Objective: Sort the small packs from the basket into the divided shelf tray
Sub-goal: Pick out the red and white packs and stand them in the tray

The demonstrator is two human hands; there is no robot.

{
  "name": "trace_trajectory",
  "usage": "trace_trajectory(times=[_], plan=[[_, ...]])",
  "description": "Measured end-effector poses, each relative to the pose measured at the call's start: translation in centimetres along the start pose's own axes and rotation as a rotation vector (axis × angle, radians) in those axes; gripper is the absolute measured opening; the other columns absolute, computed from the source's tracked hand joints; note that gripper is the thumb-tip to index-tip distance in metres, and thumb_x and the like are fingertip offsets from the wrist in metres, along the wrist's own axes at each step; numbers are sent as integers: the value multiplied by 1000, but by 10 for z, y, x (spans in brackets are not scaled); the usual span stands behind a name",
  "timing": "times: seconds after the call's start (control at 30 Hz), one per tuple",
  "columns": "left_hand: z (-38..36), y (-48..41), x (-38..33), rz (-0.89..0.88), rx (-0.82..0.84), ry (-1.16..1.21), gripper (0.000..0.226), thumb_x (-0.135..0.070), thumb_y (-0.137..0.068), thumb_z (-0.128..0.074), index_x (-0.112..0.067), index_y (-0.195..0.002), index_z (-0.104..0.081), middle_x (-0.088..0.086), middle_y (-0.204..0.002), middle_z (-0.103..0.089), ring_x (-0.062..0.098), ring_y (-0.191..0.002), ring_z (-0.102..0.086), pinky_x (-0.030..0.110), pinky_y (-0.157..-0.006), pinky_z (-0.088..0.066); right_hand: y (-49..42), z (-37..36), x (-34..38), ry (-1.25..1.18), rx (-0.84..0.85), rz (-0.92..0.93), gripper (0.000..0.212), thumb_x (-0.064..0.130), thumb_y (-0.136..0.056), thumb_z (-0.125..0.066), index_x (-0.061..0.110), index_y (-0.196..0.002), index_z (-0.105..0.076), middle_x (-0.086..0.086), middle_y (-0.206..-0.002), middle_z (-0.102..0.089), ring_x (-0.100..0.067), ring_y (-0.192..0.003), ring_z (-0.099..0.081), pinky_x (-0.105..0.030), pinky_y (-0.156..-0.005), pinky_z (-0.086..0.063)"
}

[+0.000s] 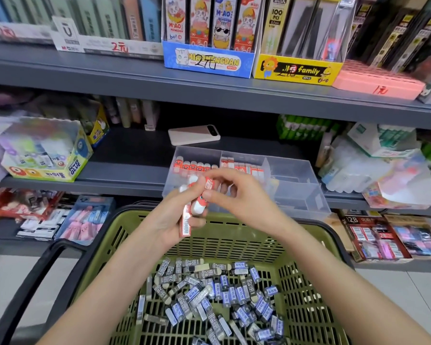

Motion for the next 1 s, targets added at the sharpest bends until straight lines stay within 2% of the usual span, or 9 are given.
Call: trace_trajectory(times=[0.2, 0.3, 0.4, 0.47, 0.53, 0.6, 0.7, 0.8, 1.0], plan=[[21, 2, -13, -18, -76, -22, 45, -38, -58, -75, -9, -83, -52, 5, -59, -52, 9, -39, -45, 14, -28, -31, -10, -4, -4, -159, 78, -41, 23, 6, -75, -75, 18, -82, -57, 4, -75, -55, -13, -72, -50, -34, -67, -45], [33, 1, -29, -71, -105, 8, 42, -39, -65, -71, -10, -86, -50, 6, -56, -55, 10, -38, -48, 14, -28, -33, -24, 2, -10, -266, 23, -69, 15, 7, -78, -73, 19, -85, -67, 7, -65, -59, -5, -58, -49, -18, -53, -40], [54, -2, -50, -165, -178, 11, 40, -46, -68, -69, -13, -80, -49, 4, -55, -55, 10, -42, -50, 15, -31, -34, -47, 22, -42, -319, -256, -272, 13, 9, -77, -74, 12, -65, -70, 9, -47, -58, -2, -43, -44, -14, -40, -31], [70, -3, -61, -232, -230, 2, 42, -49, -69, -69, -14, -80, -49, 3, -56, -53, 10, -44, -50, 15, -34, -35, -65, 25, -61, -176, -378, -402, 26, 16, -74, -76, 6, -53, -65, -3, -41, -50, -4, -42, -42, -16, -45, -32], [83, -4, -68, -279, -270, -7, 43, -50, -68, -69, -14, -82, -49, 3, -56, -53, 10, -46, -50, 15, -35, -35, -82, 21, -72, 136, -420, -494, 36, 28, -73, -74, 7, -48, -59, -14, -51, -50, -17, -53, -47, -23, -56, -34], [94, -6, -69, -296, -286, 7, 43, -50, -70, -69, -14, -82, -49, 2, -55, -53, 10, -46, -50, 16, -34, -35, -95, 15, -76, 386, -435, -558, 31, 38, -74, -71, 10, -63, -67, -12, -71, -64, -27, -73, -60, -27, -62, -38], [108, -11, -65, -286, -285, 69, 42, -49, -71, -68, -13, -82, -49, 1, -55, -52, 9, -45, -49, 16, -32, -34, -110, 1, -81, 534, -409, -566, 35, 43, -79, -64, 11, -92, -71, -9, -97, -70, -27, -95, -64, -27, -68, -44], [116, -16, -60, -244, -283, 139, 46, -52, -65, -70, -13, -81, -51, 0, -56, -51, 8, -44, -47, 16, -32, -34, -120, -10, -86, 673, -284, -565, 43, 47, -80, -60, 8, -96, -66, -7, -96, -67, -27, -93, -64, -27, -65, -42], [117, -21, -57, -212, -261, 295, 44, -56, -67, -65, -14, -75, -54, 0, -58, -48, 6, -46, -45, 15, -33, -35, -137, -32, -94, 698, 142, -543, 33, 28, -76, -62, 12, -54, -44, -1, -55, -46, -20, -52, -46, -24, -46, -32]])
Point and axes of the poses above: each hand's wrist, its own y-axis away from the middle knuckle, its own z-axis out of the back of the hand, x = y × z, the point moved 10 cm from there along -y, towards the middle knuckle
